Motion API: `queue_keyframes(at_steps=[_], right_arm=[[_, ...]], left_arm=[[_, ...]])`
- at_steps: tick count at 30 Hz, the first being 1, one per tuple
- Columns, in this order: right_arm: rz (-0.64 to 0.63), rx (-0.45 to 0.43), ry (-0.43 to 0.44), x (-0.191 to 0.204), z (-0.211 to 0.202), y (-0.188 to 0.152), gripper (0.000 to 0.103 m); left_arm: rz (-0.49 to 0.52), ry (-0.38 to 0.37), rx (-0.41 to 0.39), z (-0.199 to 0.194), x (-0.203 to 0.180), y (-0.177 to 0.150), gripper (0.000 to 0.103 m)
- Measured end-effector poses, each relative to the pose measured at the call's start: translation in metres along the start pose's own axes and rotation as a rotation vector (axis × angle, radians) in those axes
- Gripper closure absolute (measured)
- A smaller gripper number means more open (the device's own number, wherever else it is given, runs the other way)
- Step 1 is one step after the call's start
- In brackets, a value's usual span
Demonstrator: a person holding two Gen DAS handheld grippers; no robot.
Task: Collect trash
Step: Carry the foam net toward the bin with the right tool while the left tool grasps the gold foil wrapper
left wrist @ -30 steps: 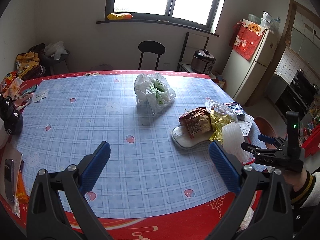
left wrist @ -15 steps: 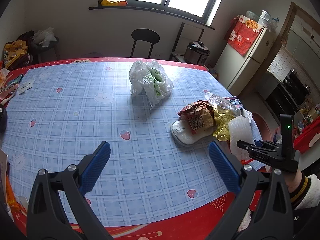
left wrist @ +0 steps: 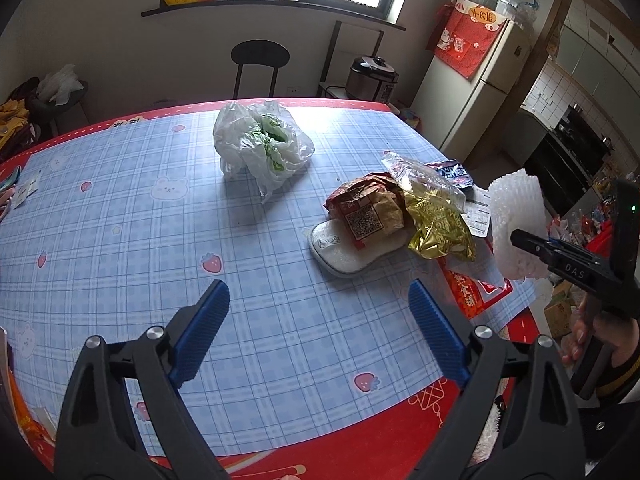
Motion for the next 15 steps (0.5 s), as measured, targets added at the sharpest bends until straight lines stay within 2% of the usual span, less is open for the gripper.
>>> queue_keyframes(at_steps=[7,10,13,15], right_arm=[[0.022,-0.012,0.025,-0.047,-0.002,0.005,0.069],[0.034,-0.014,0.045,-0.070,-0.005,0.007,0.069],[0.031,-0.018,0.068,-0.092,-0.007,0.008,0.069],[0.027,-0.012,0.082,-0.106,-0.007,0.009,0.069]], left_arm=[[0.076,0.050,-0.020,0.013,-0.053,0.011,0.015],[0.103,0.075,-0.005,0.023,-0.079,0.014,0.015],[0.098,0.056,0.009,0.039,-0.102,0.015,0.016],[0.043,0.031,0.040,0.054,-0.110,0.016,0.024]])
Point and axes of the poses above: each gripper's, at about its wrist camera, not at the fingertips, and z roughly the way its jaws point, x to its left, y to its top, the point moved 3 cm from there along z, roughly the way its jaws point, and after that the axes turned 6 degrees about x, right-handed, at the moved point
